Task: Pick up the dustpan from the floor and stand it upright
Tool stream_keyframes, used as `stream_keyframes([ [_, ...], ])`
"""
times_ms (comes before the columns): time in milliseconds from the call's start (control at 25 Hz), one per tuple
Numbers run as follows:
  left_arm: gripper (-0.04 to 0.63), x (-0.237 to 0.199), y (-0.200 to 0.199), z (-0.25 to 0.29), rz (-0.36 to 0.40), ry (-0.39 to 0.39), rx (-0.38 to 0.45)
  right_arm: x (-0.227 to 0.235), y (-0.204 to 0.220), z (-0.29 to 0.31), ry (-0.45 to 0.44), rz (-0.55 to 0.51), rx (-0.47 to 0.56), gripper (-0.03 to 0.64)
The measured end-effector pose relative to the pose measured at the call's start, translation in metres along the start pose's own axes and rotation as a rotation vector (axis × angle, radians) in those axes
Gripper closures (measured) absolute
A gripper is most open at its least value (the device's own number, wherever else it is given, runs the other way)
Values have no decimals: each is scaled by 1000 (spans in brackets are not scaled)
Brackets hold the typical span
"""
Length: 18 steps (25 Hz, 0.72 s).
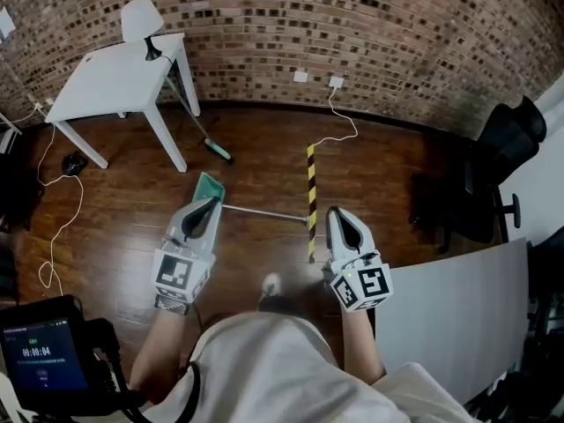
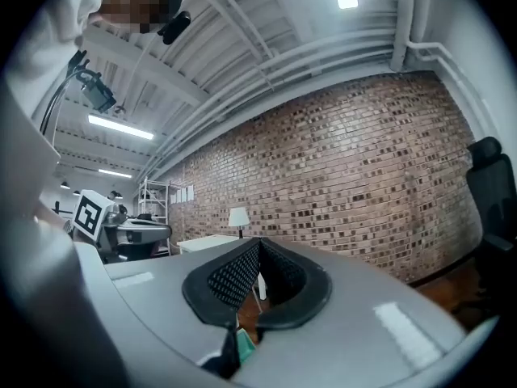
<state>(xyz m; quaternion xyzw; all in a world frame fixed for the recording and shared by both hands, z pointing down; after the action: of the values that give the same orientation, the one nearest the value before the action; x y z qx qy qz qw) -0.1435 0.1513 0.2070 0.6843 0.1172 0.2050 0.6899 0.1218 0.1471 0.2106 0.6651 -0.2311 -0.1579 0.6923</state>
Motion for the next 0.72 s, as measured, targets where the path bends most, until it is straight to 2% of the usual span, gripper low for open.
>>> stream_keyframes([
  [240,595,-20,-5,48,-6,-19,-18,39,-21,57,-21,-23,9,603],
  [720,595,-63,4,75,-20,37,-32,27,-16,92,40,-29,-23,603],
])
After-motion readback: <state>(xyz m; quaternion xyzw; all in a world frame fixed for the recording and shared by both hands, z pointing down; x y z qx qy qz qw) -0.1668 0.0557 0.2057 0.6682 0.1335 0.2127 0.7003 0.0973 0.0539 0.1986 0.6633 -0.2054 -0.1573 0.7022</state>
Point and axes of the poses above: the fingertips, and each gripper's own axes: z forward along the fingers, x to its right, y out of its underside, the point moved 4 cm from there along -z, backward along the fingers
